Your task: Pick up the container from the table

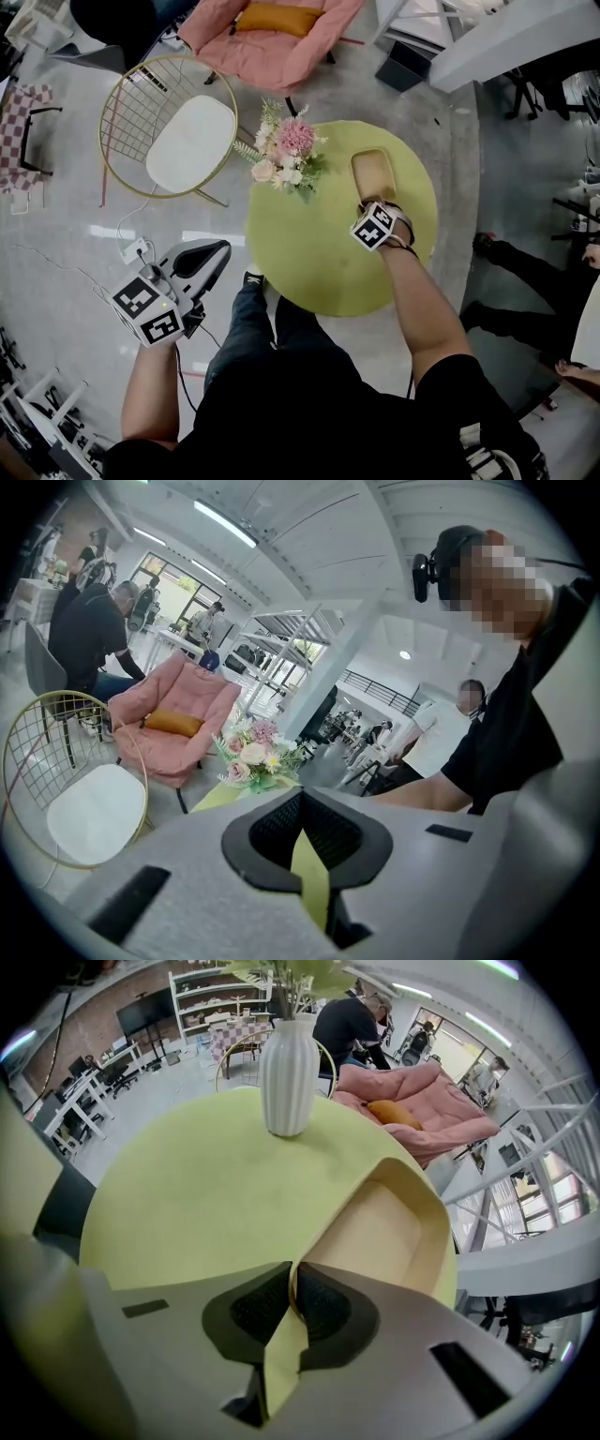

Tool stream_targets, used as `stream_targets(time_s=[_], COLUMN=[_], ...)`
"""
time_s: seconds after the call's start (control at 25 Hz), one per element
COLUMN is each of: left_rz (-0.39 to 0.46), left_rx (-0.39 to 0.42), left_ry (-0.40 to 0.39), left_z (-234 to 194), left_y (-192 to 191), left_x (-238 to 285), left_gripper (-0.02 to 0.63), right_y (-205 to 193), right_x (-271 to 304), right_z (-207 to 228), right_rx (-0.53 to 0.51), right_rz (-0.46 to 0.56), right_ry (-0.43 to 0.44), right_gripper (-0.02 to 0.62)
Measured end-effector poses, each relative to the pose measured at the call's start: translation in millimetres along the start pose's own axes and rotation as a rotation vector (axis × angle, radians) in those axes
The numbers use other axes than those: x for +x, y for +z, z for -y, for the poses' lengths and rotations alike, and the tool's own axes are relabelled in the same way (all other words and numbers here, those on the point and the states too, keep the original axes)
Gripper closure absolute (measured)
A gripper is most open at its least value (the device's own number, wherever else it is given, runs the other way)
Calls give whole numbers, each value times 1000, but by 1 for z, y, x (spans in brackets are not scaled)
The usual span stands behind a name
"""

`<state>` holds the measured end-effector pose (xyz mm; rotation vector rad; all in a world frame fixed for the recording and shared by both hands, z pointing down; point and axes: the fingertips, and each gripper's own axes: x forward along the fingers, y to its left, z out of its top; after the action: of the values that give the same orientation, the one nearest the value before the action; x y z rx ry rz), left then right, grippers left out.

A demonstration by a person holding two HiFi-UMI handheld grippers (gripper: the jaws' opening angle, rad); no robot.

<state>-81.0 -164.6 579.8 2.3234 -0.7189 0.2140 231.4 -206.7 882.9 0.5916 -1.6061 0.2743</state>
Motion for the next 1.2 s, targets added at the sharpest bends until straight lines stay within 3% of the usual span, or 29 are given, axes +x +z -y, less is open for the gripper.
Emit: stream_targets(time_s=[0.76, 1.2], left_rz=[-31, -25], left_rx=[21, 99], left_ry=[-42, -90], left_z=[-2, 14], left_y=[1, 16], left_x=[-3, -5], left_gripper=[589, 589], right_y=[-7, -3], right_x=[-20, -48], right_z=[0, -9], right_rx=[59, 85], right_rz=[-35, -21], right_ry=[-27, -58], right_gripper=[572, 572])
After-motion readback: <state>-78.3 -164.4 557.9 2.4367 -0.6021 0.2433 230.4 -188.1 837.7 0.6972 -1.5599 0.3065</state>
